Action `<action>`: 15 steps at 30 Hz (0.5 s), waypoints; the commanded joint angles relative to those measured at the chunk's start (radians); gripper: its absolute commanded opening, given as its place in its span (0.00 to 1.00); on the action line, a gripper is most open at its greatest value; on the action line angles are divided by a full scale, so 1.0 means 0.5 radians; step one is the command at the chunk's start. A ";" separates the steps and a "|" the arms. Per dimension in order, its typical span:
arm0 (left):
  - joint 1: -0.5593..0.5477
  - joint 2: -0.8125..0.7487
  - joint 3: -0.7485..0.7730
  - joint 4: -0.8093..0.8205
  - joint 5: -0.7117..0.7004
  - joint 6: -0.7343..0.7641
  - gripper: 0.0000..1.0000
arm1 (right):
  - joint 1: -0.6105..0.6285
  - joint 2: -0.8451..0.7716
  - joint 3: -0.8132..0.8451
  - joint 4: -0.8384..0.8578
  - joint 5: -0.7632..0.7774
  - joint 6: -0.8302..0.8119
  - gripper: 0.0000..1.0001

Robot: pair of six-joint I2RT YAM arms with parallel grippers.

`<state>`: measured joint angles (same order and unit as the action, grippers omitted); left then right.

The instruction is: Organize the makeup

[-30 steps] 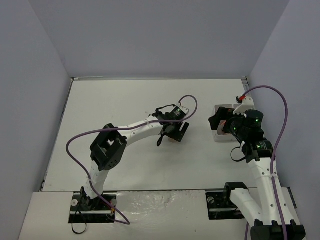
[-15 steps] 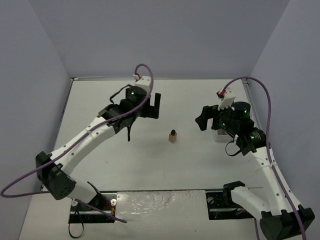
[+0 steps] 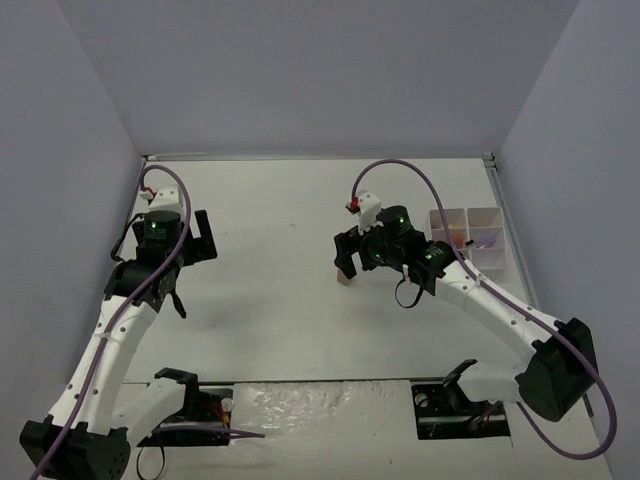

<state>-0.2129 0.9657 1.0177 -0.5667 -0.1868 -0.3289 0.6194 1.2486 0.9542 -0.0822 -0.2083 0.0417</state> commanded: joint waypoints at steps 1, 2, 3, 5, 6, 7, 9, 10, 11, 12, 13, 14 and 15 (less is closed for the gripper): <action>0.039 -0.286 -0.142 0.094 -0.049 0.079 0.91 | 0.013 0.179 -0.015 0.289 0.108 -0.060 0.79; 0.039 -0.325 -0.189 0.099 -0.058 0.081 0.91 | 0.013 0.217 -0.018 0.305 0.110 -0.060 0.78; 0.039 -0.345 -0.231 0.101 -0.066 0.081 0.91 | 0.013 0.249 -0.023 0.320 0.111 -0.062 0.77; 0.039 -0.397 -0.289 0.120 -0.080 0.080 0.91 | 0.013 0.288 -0.032 0.343 0.119 -0.080 0.75; 0.039 -0.405 -0.316 0.134 -0.089 0.077 0.91 | 0.013 0.311 -0.034 0.354 0.119 -0.119 0.74; 0.039 -0.411 -0.349 0.145 -0.096 0.076 0.91 | 0.013 0.343 -0.034 0.364 0.119 -0.136 0.72; 0.039 -0.401 -0.381 0.165 -0.107 0.076 0.91 | 0.010 0.396 -0.037 0.376 0.103 -0.169 0.66; 0.039 -0.394 -0.390 0.168 -0.118 0.080 0.91 | 0.008 0.412 -0.038 0.384 0.086 -0.181 0.63; 0.039 -0.387 -0.386 0.170 -0.134 0.086 0.91 | 0.003 0.428 -0.041 0.390 0.070 -0.193 0.62; 0.038 -0.385 -0.384 0.173 -0.151 0.092 0.91 | 0.000 0.451 -0.045 0.399 0.061 -0.199 0.60; 0.036 -0.384 -0.388 0.180 -0.174 0.098 0.91 | -0.002 0.476 -0.050 0.411 0.035 -0.204 0.59; 0.036 -0.380 -0.388 0.186 -0.182 0.106 0.91 | 0.000 0.498 -0.054 0.419 0.009 -0.210 0.57; 0.036 -0.378 -0.388 0.190 -0.186 0.111 0.91 | -0.001 0.520 -0.056 0.424 -0.011 -0.213 0.56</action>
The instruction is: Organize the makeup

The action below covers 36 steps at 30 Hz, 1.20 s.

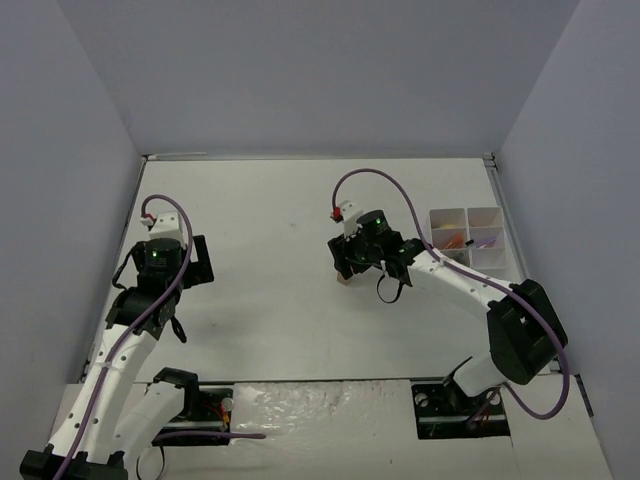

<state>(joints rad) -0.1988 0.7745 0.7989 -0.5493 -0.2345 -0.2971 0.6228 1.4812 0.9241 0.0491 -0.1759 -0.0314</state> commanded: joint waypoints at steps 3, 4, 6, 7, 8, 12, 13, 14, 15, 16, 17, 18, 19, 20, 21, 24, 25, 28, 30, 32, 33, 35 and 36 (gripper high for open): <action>0.008 0.012 0.045 0.164 -0.097 0.059 0.91 | -0.009 0.091 -0.016 0.181 -0.093 -0.072 0.56; 0.006 0.013 0.045 0.168 -0.100 0.064 0.91 | -0.009 0.095 -0.027 0.189 -0.093 -0.072 0.55; 0.008 0.020 0.045 0.172 -0.108 0.071 0.91 | -0.012 0.096 -0.042 0.202 -0.089 -0.068 0.55; 0.007 0.024 0.043 0.174 -0.106 0.073 0.91 | -0.012 0.101 -0.051 0.209 -0.083 -0.065 0.54; 0.006 0.029 0.041 0.177 -0.101 0.075 0.91 | -0.012 0.104 -0.058 0.217 -0.073 -0.061 0.53; 0.005 0.039 0.041 0.184 -0.095 0.078 0.91 | -0.012 0.084 -0.086 0.244 -0.024 -0.046 0.42; 0.005 0.042 0.041 0.184 -0.095 0.079 0.91 | -0.012 0.077 -0.093 0.250 -0.008 -0.043 0.39; 0.005 0.043 0.041 0.184 -0.095 0.079 0.91 | -0.012 0.068 -0.100 0.255 0.007 -0.041 0.36; 0.005 0.043 0.043 0.185 -0.094 0.079 0.91 | -0.009 0.052 -0.103 0.258 0.019 -0.041 0.34; 0.005 0.043 0.040 0.186 -0.089 0.081 0.91 | -0.009 0.045 -0.109 0.260 0.028 -0.041 0.31; 0.005 0.043 0.037 0.187 -0.086 0.082 0.91 | -0.010 0.038 -0.112 0.261 0.035 -0.041 0.27; 0.005 0.044 0.037 0.188 -0.086 0.082 0.91 | -0.012 0.028 -0.113 0.261 0.046 -0.040 0.24; 0.005 0.046 0.037 0.190 -0.084 0.084 0.91 | -0.012 0.018 -0.116 0.261 0.065 -0.037 0.19; 0.005 0.049 0.037 0.192 -0.082 0.085 0.91 | -0.011 0.005 -0.120 0.261 0.080 -0.033 0.14; 0.005 0.052 0.037 0.194 -0.080 0.085 0.91 | -0.009 -0.008 -0.124 0.261 0.091 -0.029 0.09; 0.002 0.052 0.037 0.190 -0.074 0.085 0.91 | -0.013 -0.081 -0.140 0.257 0.138 -0.013 0.00; 0.002 0.051 0.036 0.189 -0.074 0.085 0.91 | -0.017 -0.117 -0.147 0.246 0.153 -0.003 0.00; 0.002 0.048 0.034 0.184 -0.067 0.085 0.91 | -0.049 -0.242 -0.168 0.202 0.192 0.031 0.00; 0.001 0.042 0.034 0.181 -0.064 0.085 0.91 | -0.109 -0.357 -0.184 0.159 0.195 0.056 0.00; -0.002 0.036 0.031 0.178 -0.061 0.085 0.91 | -0.180 -0.450 -0.191 0.111 0.149 0.091 0.00; -0.003 0.034 0.031 0.178 -0.060 0.083 0.91 | -0.247 -0.511 -0.191 0.069 0.101 0.128 0.00; -0.005 0.034 0.034 0.178 -0.056 0.082 0.91 | -0.362 -0.610 -0.184 -0.008 0.056 0.161 0.00; -0.007 0.033 0.036 0.178 -0.054 0.082 0.91 | -0.402 -0.652 -0.167 -0.095 0.047 0.160 0.00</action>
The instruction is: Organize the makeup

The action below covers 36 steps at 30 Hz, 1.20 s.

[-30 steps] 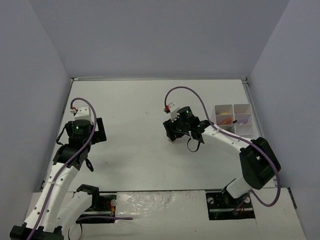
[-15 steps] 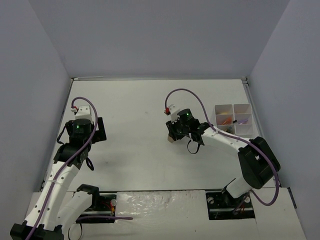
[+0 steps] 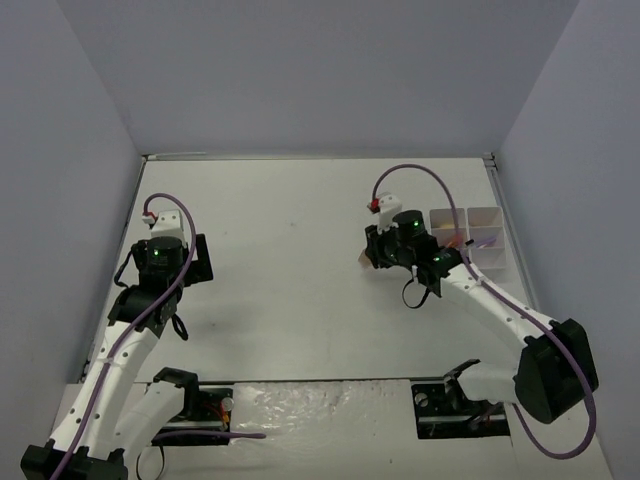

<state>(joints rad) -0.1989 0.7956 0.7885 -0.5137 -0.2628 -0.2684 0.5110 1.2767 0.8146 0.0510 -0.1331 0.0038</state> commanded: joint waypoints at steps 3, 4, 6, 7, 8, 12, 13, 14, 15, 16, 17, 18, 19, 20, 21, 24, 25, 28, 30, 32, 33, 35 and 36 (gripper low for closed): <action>-0.010 -0.010 0.058 0.104 0.004 0.024 0.91 | -0.261 -0.338 0.119 -0.306 0.001 0.086 0.00; -0.010 -0.013 0.058 0.104 0.004 0.024 0.91 | -0.271 -0.359 0.143 -0.338 0.021 0.088 0.00; -0.015 -0.022 0.058 0.104 0.004 0.024 0.91 | -0.314 -0.385 0.198 -0.439 0.075 0.094 0.00; -0.017 -0.022 0.057 0.104 0.004 0.024 0.91 | -0.333 -0.402 0.215 -0.498 0.104 0.101 0.00; -0.019 -0.021 0.055 0.104 0.004 0.024 0.91 | -0.360 -0.425 0.234 -0.573 0.129 0.108 0.00; -0.025 -0.023 0.058 0.104 0.000 0.027 0.91 | -0.504 -0.469 0.300 -0.773 0.190 0.116 0.00; -0.026 -0.025 0.058 0.104 -0.002 0.027 0.91 | -0.525 -0.482 0.307 -0.794 0.217 0.111 0.00; -0.029 -0.029 0.058 0.104 -0.002 0.027 0.91 | -0.542 -0.498 0.316 -0.814 0.258 0.109 0.00; -0.033 -0.030 0.058 0.101 -0.006 0.027 0.91 | -0.564 -0.498 0.327 -0.827 0.276 0.105 0.00; -0.037 -0.030 0.058 0.098 -0.011 0.027 0.91 | -0.586 -0.498 0.339 -0.839 0.294 0.101 0.00; -0.039 -0.031 0.058 0.098 -0.011 0.029 0.91 | -0.644 -0.485 0.348 -0.851 0.292 0.091 0.00; -0.041 -0.033 0.058 0.098 -0.011 0.030 0.91 | -0.706 -0.470 0.355 -0.862 0.283 0.080 0.00; -0.045 -0.036 0.058 0.098 -0.011 0.029 0.91 | -0.758 -0.461 0.353 -0.861 0.228 0.060 0.00; -0.050 -0.039 0.058 0.098 -0.011 0.028 0.91 | -0.809 -0.453 0.350 -0.860 0.172 0.040 0.00; -0.053 -0.040 0.058 0.098 -0.013 0.029 0.91 | -0.840 -0.445 0.344 -0.858 0.165 0.028 0.00; -0.062 -0.054 0.055 0.098 -0.026 0.034 0.91 | -0.918 -0.427 0.340 -0.853 0.165 0.013 0.00; -0.064 -0.058 0.055 0.098 -0.029 0.036 0.91 | -0.936 -0.423 0.338 -0.844 0.171 -0.022 0.00; -0.075 -0.065 0.056 0.095 -0.038 0.042 0.91 | -0.981 -0.410 0.339 -0.810 0.152 -0.078 0.00; -0.081 -0.080 0.058 0.095 -0.039 0.046 0.91 | -1.001 -0.395 0.340 -0.775 0.130 -0.101 0.00; -0.087 -0.100 0.052 0.098 -0.039 0.049 0.91 | -1.013 -0.381 0.319 -0.724 0.112 -0.121 0.00; -0.092 -0.106 0.052 0.098 -0.044 0.049 0.91 | -1.013 -0.384 0.310 -0.705 0.104 -0.127 0.00; -0.103 -0.125 0.051 0.095 -0.051 0.056 0.91 | -1.013 -0.392 0.285 -0.649 0.089 -0.150 0.00; -0.108 -0.128 0.049 0.095 -0.060 0.058 0.91 | -1.013 -0.396 0.270 -0.616 0.091 -0.169 0.00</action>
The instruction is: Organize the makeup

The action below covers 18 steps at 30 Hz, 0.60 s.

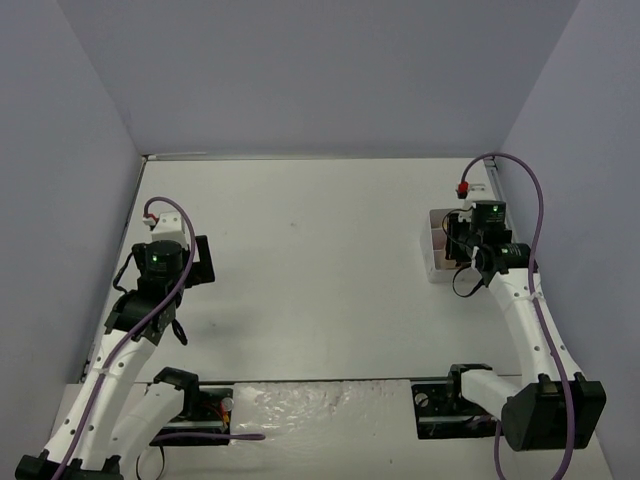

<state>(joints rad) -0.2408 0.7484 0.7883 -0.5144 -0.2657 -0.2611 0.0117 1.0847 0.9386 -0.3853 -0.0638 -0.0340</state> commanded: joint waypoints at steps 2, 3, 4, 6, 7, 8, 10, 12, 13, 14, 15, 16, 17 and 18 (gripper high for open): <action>-0.034 -0.043 0.049 0.096 -0.064 0.047 0.91 | -0.075 0.006 0.007 0.314 -0.058 -0.110 0.00; -0.037 -0.046 0.051 0.096 -0.064 0.047 0.91 | -0.082 0.015 0.005 0.331 -0.076 -0.119 0.00; -0.040 -0.049 0.052 0.097 -0.064 0.047 0.91 | -0.089 0.026 0.003 0.348 -0.093 -0.125 0.00; -0.043 -0.056 0.052 0.099 -0.068 0.053 0.91 | -0.100 0.068 0.000 0.384 -0.121 -0.128 0.00; -0.046 -0.064 0.052 0.099 -0.073 0.053 0.91 | -0.103 0.088 0.000 0.387 -0.121 -0.128 0.00; -0.049 -0.067 0.049 0.099 -0.076 0.056 0.91 | -0.103 0.113 0.003 0.390 -0.124 -0.128 0.00; -0.054 -0.075 0.049 0.097 -0.089 0.061 0.91 | -0.112 0.117 -0.017 0.411 -0.129 -0.118 0.00; -0.059 -0.084 0.049 0.099 -0.092 0.065 0.91 | -0.115 0.121 -0.042 0.423 -0.133 -0.114 0.00; -0.061 -0.087 0.049 0.099 -0.094 0.065 0.91 | -0.115 0.124 -0.055 0.430 -0.133 -0.115 0.00; -0.061 -0.089 0.049 0.101 -0.094 0.065 0.91 | -0.117 0.125 -0.071 0.434 -0.136 -0.114 0.00; -0.062 -0.090 0.049 0.102 -0.095 0.066 0.91 | -0.118 0.126 -0.087 0.442 -0.146 -0.114 0.00; -0.064 -0.094 0.047 0.102 -0.097 0.068 0.91 | -0.116 0.128 -0.099 0.459 -0.162 -0.116 0.00; -0.064 -0.097 0.046 0.102 -0.098 0.071 0.91 | -0.115 0.129 -0.106 0.466 -0.172 -0.113 0.00; -0.064 -0.098 0.046 0.102 -0.098 0.071 0.91 | -0.115 0.131 -0.112 0.472 -0.178 -0.113 0.00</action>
<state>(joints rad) -0.2675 0.7054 0.7883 -0.5144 -0.2915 -0.2417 -0.0399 1.1515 0.8863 -0.2425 -0.1239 -0.0807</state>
